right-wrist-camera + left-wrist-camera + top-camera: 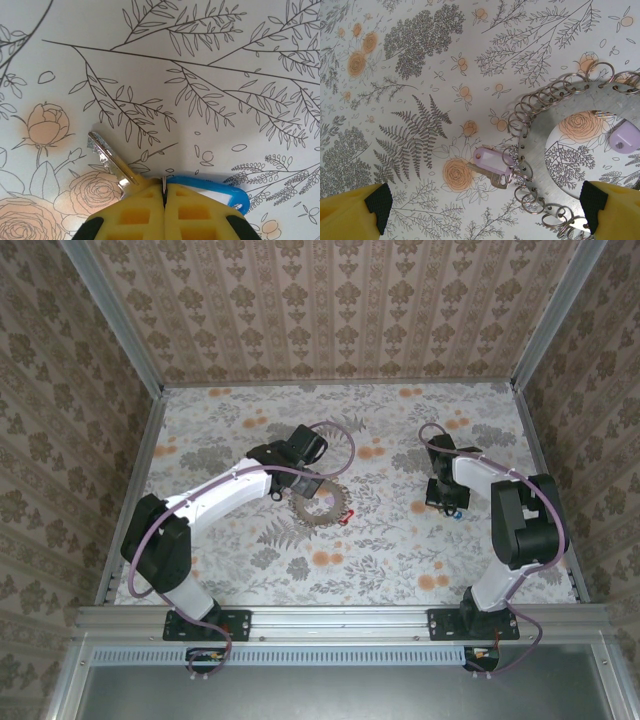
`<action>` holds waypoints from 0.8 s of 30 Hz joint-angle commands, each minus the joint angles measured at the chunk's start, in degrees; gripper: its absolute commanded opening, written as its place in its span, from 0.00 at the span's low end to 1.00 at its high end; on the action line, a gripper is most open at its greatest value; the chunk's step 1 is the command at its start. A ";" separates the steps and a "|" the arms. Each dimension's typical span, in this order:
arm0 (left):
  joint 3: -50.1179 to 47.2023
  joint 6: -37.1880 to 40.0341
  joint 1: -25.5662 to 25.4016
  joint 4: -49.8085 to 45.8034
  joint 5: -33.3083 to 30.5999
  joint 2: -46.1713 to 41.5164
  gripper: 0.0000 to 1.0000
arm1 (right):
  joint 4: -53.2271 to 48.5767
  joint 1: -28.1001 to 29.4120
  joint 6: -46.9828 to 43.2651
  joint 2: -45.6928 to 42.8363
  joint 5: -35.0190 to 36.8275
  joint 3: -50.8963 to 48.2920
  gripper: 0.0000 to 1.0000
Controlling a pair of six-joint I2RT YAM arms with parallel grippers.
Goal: Put the keys on the keyring
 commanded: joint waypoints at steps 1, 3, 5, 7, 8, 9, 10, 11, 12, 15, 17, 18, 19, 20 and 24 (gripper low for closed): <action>1.33 -0.34 -0.43 -1.85 -0.52 0.67 1.00 | -0.29 -0.11 -0.79 -2.09 0.87 -0.35 0.03; 1.34 -0.33 -0.43 -1.92 -0.61 0.66 1.00 | 0.13 -0.04 -1.50 -3.05 0.01 -1.02 0.00; 1.34 -0.36 -0.42 -1.97 -0.77 0.57 1.00 | 0.84 0.22 -2.40 -4.61 -1.37 -2.10 0.00; 1.26 -0.21 -0.53 -1.84 -0.87 0.48 1.00 | 2.00 1.03 -3.59 -6.38 -3.44 -3.51 0.00; 1.15 -0.14 -0.53 -1.57 -0.67 0.41 1.00 | 2.56 1.63 -4.27 -7.34 -4.90 -4.03 0.00; 0.91 -0.10 -0.50 -1.26 -0.33 0.19 1.00 | 2.79 2.32 -4.74 -8.18 -6.12 -4.28 0.00; 0.54 -0.03 -0.48 -0.69 0.10 -0.21 1.00 | 2.86 3.45 -4.93 -9.07 -6.72 -4.52 0.00; -0.01 -0.05 -0.44 0.00 0.49 -0.66 1.00 | 2.77 4.65 -5.09 -9.90 -7.39 -4.61 0.00; -0.46 -0.11 -0.32 0.60 0.82 -1.10 1.00 | 2.56 5.95 -4.96 -10.56 -8.31 -4.72 0.00; -0.93 -0.34 0.85 1.33 1.06 -1.79 1.00 | 3.38 10.91 -2.46 -12.21 -11.24 -6.44 0.00; -0.79 -0.71 2.23 1.11 1.13 -1.81 1.00 | 4.07 16.73 -0.36 -12.54 -12.11 -8.05 0.00; -0.79 -0.96 2.82 1.10 1.23 -1.77 1.00 | 4.13 19.56 0.22 -12.63 -11.67 -8.61 0.00; -0.77 -1.20 3.49 1.04 1.40 -1.76 1.00 | 4.28 22.81 0.61 -12.69 -11.16 -9.21 0.00; -0.79 -1.25 4.02 1.01 1.39 -1.78 1.00 | 4.07 26.22 1.37 -12.72 -10.11 -9.72 0.00; -0.80 -1.61 5.37 0.99 1.49 -1.93 1.00 | 3.46 35.68 3.18 -12.90 -7.94 -11.67 0.00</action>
